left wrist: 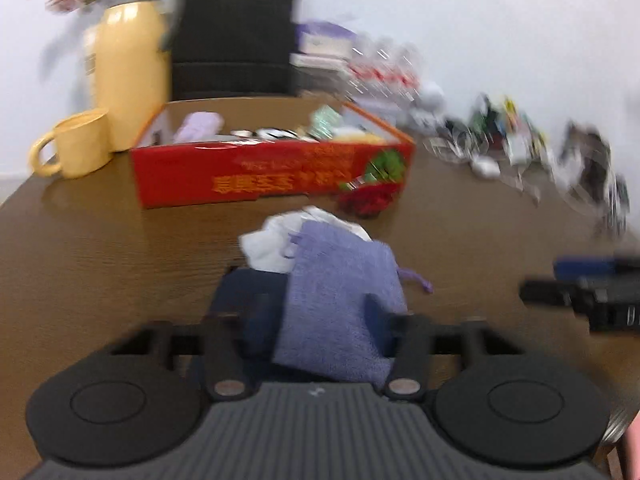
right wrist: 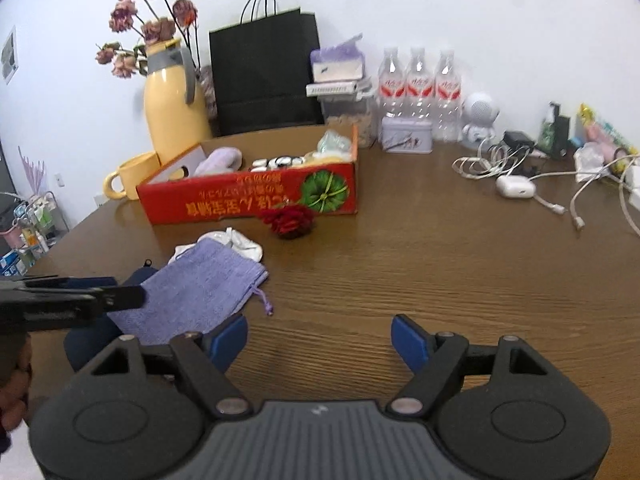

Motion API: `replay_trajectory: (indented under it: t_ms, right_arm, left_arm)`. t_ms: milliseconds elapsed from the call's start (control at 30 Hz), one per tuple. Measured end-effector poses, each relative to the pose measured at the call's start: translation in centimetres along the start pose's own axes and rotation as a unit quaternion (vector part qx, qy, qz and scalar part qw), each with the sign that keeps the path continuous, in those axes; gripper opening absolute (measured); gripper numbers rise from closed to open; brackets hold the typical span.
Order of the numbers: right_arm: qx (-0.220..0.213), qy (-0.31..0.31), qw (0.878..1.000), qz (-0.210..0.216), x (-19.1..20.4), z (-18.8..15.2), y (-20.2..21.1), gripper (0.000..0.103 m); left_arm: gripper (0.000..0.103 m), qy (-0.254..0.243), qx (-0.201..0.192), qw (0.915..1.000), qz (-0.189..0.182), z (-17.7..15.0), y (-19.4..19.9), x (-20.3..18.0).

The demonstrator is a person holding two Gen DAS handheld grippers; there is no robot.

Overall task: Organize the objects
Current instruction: 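Withdraw both grippers from the box toward the purple pouch, then grasp the red rose with the right gripper while the left grasps the white round disc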

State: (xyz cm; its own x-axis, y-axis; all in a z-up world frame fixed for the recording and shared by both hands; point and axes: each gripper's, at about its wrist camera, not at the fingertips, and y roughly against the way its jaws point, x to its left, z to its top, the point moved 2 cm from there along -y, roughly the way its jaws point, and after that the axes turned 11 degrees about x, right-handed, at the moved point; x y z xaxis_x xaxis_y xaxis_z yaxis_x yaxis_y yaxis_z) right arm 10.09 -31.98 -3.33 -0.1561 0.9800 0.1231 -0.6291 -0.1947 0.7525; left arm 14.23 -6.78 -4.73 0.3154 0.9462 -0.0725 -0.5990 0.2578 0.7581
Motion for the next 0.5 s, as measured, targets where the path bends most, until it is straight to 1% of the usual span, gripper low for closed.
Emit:
replay_trajectory:
  t_ms: [33, 67, 100, 200, 233, 267, 300, 333, 367, 400, 433, 500]
  right_arm:
    - [0.000, 0.002, 1.000, 0.000, 0.2, 0.2, -0.4, 0.077]
    - [-0.001, 0.004, 1.000, 0.001, 0.4, 0.3, -0.7, 0.077]
    - [-0.002, 0.005, 1.000, 0.003, 0.4, 0.5, -0.9, 0.077]
    - [-0.002, 0.005, 1.000, 0.006, 0.4, 0.9, -1.3, 0.077]
    - [-0.001, 0.006, 1.000, 0.006, 0.3, 1.0, -1.5, 0.077]
    - [0.000, 0.007, 1.000, 0.005, 0.2, 1.2, -1.7, 0.077]
    - [0.001, 0.010, 1.000, 0.004, 0.2, 1.4, -2.0, 0.077]
    - [0.001, 0.014, 1.000, 0.002, 0.2, 1.7, -2.2, 0.077]
    - [0.001, 0.019, 1.000, 0.001, 0.3, 2.0, -2.4, 0.077]
    - [-0.002, 0.025, 1.000, 0.000, 0.4, 2.4, -2.6, 0.077]
    - [-0.003, 0.031, 1.000, -0.001, 0.5, 2.7, -2.9, 0.077]
    - [-0.007, 0.045, 0.999, -0.001, 0.7, 3.8, -3.5, 0.077]
  left_arm:
    - [0.010, -0.020, 0.006, 0.9998, 0.004, -0.1, -0.6, -0.6]
    - [0.007, -0.035, 0.012, 0.9993, 0.002, -0.2, -1.0, -1.2]
    - [0.006, -0.042, 0.016, 0.9990, -0.009, -0.3, -1.1, -1.6]
    - [0.006, -0.070, 0.019, 0.9943, -0.079, -1.4, -1.1, -3.1]
    - [0.007, -0.078, 0.019, 0.9920, -0.097, -1.7, -1.0, -3.3]
    - [0.009, -0.085, 0.020, 0.9904, -0.107, -1.9, -1.1, -3.4]
    - [0.011, -0.086, 0.021, 0.9901, -0.109, -1.9, -1.1, -3.3]
    - [0.025, -0.076, 0.023, 0.9911, -0.107, -1.5, -1.1, -2.8]
    - [0.043, -0.060, 0.021, 0.9924, -0.105, -1.0, -1.0, -2.0]
    - [0.047, -0.042, 0.014, 0.9933, -0.107, -0.3, -0.8, -1.1]
    - [0.048, -0.024, 0.002, 0.9942, -0.105, 0.6, -0.6, -0.2]
    - [0.049, -0.002, -0.020, 0.9973, -0.071, 2.5, -0.8, 1.3]
